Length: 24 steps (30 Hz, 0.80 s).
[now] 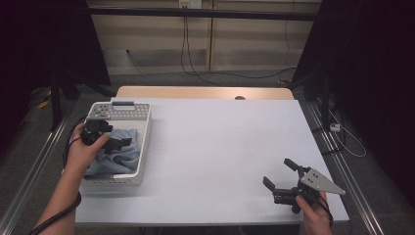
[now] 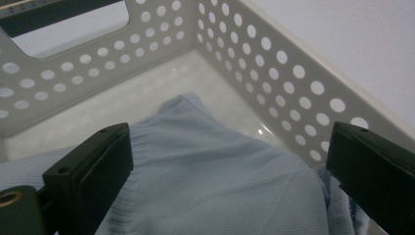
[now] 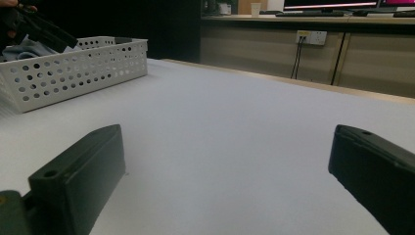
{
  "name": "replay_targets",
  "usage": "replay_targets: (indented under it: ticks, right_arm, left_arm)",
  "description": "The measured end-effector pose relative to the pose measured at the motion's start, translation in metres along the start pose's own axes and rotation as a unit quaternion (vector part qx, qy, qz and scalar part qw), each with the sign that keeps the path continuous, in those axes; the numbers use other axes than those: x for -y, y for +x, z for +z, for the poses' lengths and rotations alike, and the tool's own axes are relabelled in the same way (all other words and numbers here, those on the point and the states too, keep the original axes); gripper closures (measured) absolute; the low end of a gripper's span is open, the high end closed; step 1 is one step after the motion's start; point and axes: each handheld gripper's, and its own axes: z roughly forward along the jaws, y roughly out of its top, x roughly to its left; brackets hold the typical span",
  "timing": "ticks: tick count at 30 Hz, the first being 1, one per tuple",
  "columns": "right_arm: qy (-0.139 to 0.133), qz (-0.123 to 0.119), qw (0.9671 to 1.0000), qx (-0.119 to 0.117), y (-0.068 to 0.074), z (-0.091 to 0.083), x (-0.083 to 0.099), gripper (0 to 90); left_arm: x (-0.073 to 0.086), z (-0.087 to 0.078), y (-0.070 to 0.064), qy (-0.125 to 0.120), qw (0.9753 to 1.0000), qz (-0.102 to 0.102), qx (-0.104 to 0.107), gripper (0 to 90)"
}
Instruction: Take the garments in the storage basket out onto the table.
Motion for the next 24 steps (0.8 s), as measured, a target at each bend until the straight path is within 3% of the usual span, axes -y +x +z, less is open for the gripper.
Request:
replay_targets:
  ticks: [7,16,24]
  right_arm:
    - [-0.001,0.003,1.0,0.0,0.0,-0.001,0.0,0.2]
    - [0.002,0.001,1.0,-0.001,0.0,0.001,0.0,0.2]
    - [0.004,0.001,1.0,-0.001,0.0,0.001,0.001,0.2]
  left_arm:
    - [-0.001,0.003,0.0,0.022,0.9993,0.023,0.02,4.3]
    - [0.008,0.007,0.003,0.057,0.997,0.043,0.029,4.1]
    - [0.02,0.017,0.008,0.083,0.9953,0.035,0.034,3.4]
